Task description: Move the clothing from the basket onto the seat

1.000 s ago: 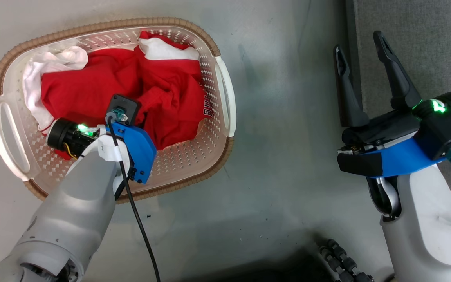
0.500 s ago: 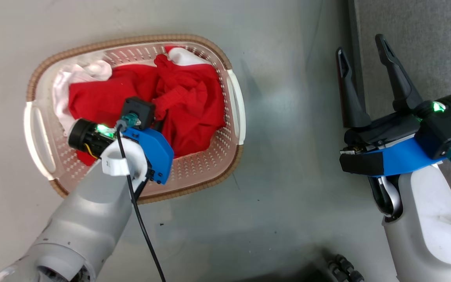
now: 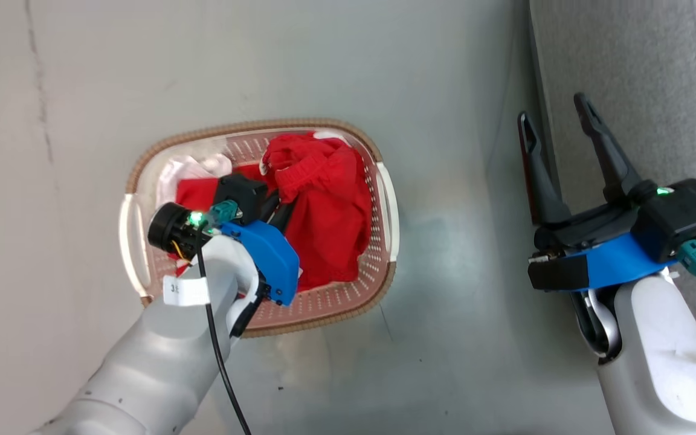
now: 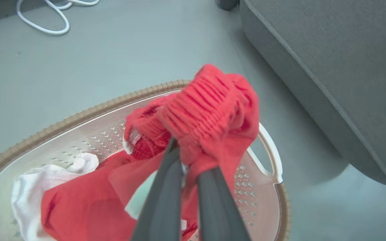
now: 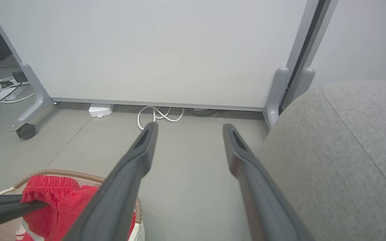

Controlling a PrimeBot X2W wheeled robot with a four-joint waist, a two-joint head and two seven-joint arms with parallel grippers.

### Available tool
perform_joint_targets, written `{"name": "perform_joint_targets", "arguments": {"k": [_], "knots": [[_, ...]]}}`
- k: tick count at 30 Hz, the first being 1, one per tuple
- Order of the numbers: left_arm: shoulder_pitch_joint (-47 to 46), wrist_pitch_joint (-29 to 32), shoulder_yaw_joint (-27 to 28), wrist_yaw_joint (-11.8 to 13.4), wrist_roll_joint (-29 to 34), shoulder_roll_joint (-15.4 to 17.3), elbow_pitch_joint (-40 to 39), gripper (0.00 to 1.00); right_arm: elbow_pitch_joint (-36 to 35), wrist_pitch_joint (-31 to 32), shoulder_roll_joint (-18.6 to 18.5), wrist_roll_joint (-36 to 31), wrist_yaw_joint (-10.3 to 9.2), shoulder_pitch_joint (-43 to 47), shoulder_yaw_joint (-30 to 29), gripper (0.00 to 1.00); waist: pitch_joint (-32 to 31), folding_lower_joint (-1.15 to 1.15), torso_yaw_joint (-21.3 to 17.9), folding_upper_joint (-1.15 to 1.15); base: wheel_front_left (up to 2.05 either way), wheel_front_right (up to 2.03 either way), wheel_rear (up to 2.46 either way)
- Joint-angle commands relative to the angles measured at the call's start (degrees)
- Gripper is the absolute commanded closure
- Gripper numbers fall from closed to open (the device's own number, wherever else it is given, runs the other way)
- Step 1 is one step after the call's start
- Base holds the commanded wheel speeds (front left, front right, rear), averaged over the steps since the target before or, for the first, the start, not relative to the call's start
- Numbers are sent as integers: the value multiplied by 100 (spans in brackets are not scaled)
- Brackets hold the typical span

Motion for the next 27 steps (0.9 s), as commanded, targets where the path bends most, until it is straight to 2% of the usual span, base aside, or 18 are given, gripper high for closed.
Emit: {"name": "perform_joint_targets", "arguments": {"k": [1,6,17,27], "knots": [[208,-25,164,-6,112,64,-227,100,56,-20,-49,3,3,147,-20,0,-427,0,174,0,0,0,0],[484,-26,575,-6,384,95,-669,100,137,-20,-59,18,3,321,-49,0,-830,0,267,0,0,0,0],[1255,-28,1772,-5,1429,45,-1822,100,343,-20,-9,76,3,868,-142,0,-1841,0,473,0,0,0,0],[1315,-27,2008,-6,1892,-133,-2583,100,456,-20,24,85,3,1295,-127,0,-2583,0,633,0,0,0,0]]}}
